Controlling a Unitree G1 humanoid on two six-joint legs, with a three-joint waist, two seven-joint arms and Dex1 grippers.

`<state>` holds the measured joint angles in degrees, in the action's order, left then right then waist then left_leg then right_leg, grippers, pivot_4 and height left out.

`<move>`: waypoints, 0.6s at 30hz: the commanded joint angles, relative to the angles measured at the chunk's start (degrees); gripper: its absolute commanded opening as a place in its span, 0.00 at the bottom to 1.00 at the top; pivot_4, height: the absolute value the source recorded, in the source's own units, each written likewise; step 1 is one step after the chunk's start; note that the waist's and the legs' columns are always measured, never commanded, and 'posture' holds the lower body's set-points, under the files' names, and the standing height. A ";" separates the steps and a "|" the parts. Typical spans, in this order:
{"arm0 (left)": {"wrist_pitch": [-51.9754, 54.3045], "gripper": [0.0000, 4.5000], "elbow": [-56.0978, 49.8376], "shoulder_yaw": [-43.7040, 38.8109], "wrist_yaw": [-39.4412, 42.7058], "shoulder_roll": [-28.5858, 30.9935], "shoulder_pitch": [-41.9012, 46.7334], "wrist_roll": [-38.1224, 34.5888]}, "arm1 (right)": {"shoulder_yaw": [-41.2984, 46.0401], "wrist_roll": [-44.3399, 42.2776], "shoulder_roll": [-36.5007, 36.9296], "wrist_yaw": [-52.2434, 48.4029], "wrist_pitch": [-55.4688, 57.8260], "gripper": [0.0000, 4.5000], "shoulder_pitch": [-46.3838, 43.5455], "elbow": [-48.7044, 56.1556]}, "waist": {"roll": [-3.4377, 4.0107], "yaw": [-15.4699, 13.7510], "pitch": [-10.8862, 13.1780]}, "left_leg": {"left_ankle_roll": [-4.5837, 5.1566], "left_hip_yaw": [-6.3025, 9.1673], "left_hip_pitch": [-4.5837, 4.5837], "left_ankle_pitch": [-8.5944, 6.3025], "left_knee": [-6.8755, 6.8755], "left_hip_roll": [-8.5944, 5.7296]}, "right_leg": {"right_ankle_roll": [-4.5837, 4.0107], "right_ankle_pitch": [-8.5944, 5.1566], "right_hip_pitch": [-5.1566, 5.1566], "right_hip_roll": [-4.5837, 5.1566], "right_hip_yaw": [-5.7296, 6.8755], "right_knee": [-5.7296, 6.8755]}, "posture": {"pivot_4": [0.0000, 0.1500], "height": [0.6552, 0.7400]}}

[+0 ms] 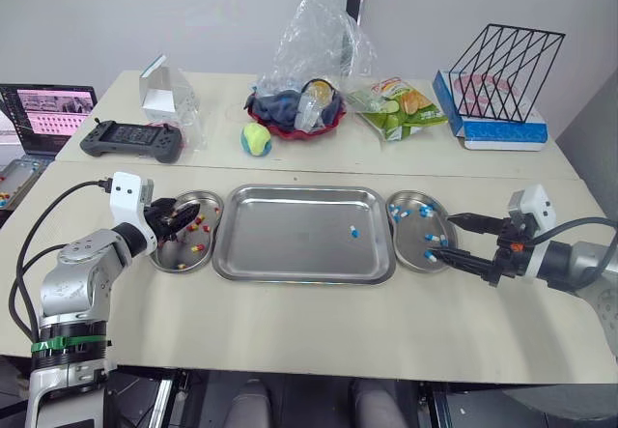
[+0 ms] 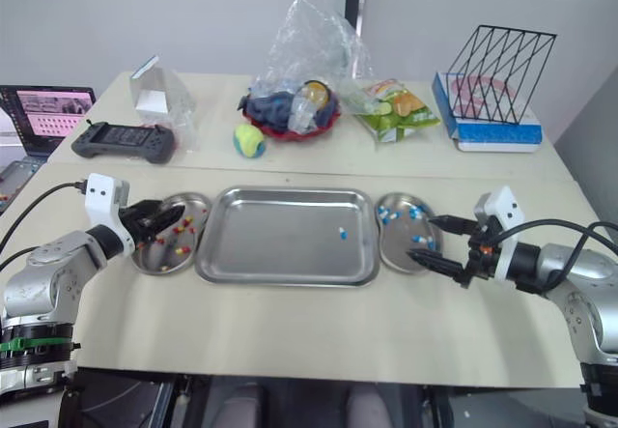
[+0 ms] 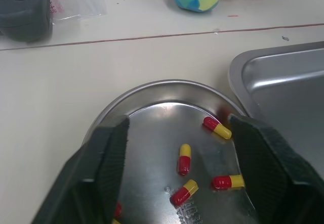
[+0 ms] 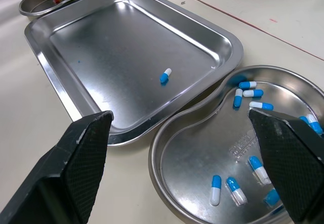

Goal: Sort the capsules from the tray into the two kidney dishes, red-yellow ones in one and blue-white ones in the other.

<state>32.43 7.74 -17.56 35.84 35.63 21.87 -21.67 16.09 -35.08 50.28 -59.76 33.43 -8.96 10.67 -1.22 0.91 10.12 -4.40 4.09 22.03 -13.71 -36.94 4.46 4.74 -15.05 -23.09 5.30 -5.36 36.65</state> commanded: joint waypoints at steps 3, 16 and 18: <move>-3.03 0.99 -1.56 -5.02 2.29 2.46 -0.25 -2.94 | 1.35 -0.70 1.22 -0.99 -0.32 1.00 -1.58 0.16 | 0.00 0.06 0.00 | 0.00 0.00 0.00 0.00 0.00 0.00 | 0.00 0.00 -0.01 0.00 0.00 0.00 | 1.00 0.98; -15.51 0.99 7.84 -18.81 19.50 14.17 -9.09 -8.20 | 4.07 1.27 -0.35 -1.15 -6.29 1.00 -5.13 -10.56 | -0.02 0.73 0.01 | 0.01 0.00 -0.01 0.00 0.09 0.02 | -0.02 -0.02 -0.08 -0.02 0.00 0.00 | 1.00 0.98; -15.47 0.99 11.65 -22.07 20.77 14.85 -10.16 -10.44 | 6.04 2.26 -0.62 0.20 -9.25 1.00 -5.57 -14.35 | -0.01 0.99 0.01 | 0.01 0.00 -0.01 -0.01 0.15 0.02 | -0.05 -0.07 -0.09 -0.01 0.02 0.01 | 1.00 0.98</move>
<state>18.41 18.31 -36.25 55.15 49.30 11.72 -29.90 19.23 -33.42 49.74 -60.46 27.11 -13.66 -2.50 -1.23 1.90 10.14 -4.38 4.08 22.02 -13.72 -36.78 4.48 4.70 -15.13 -23.18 5.29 -5.34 36.66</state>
